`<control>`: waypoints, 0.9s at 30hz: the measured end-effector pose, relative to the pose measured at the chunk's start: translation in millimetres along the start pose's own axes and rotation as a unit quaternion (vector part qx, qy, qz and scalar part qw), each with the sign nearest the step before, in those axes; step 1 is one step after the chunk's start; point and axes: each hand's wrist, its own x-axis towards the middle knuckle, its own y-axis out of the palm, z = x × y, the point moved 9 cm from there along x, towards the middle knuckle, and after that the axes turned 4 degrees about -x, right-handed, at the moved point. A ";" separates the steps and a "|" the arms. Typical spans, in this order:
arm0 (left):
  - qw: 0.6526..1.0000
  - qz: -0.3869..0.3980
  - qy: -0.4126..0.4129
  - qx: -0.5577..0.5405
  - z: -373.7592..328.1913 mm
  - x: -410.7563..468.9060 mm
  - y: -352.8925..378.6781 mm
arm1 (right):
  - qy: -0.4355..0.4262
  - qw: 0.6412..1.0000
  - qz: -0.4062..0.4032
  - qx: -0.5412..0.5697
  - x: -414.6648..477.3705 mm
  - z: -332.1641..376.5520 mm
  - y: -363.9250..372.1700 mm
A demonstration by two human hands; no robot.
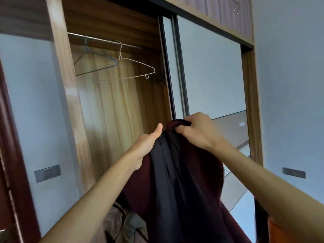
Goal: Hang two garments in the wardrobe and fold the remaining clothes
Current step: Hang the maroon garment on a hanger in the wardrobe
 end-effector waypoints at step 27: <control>0.947 -0.309 0.022 -0.089 -50.1 132.6 -215.6 | -0.058 0.925 0.186 0.327 298.9 101.0 178.0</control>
